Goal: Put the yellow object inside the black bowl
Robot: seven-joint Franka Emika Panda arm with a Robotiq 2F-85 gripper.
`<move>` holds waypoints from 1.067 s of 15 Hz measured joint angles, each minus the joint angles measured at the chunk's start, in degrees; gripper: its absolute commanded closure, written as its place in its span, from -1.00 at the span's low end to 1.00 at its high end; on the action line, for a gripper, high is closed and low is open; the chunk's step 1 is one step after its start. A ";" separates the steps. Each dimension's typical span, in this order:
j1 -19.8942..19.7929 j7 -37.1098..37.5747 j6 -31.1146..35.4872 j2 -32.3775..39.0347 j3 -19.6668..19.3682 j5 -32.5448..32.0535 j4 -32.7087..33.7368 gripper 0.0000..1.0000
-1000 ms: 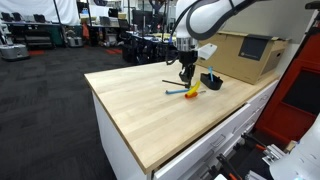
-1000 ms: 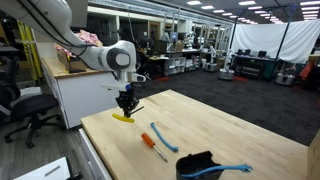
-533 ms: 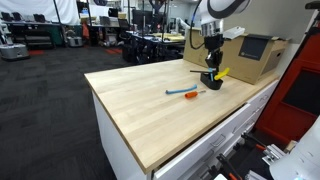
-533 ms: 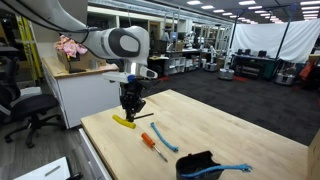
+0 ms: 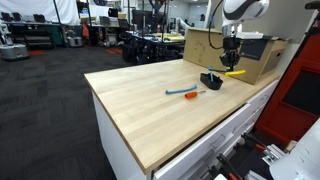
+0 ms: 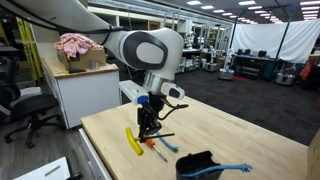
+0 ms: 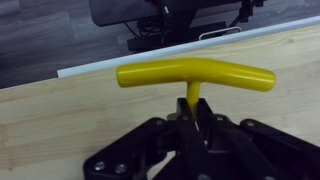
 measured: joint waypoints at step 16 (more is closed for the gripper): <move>-1.98 0.51 0.04 5.98 -1.32 0.01 4.68 0.94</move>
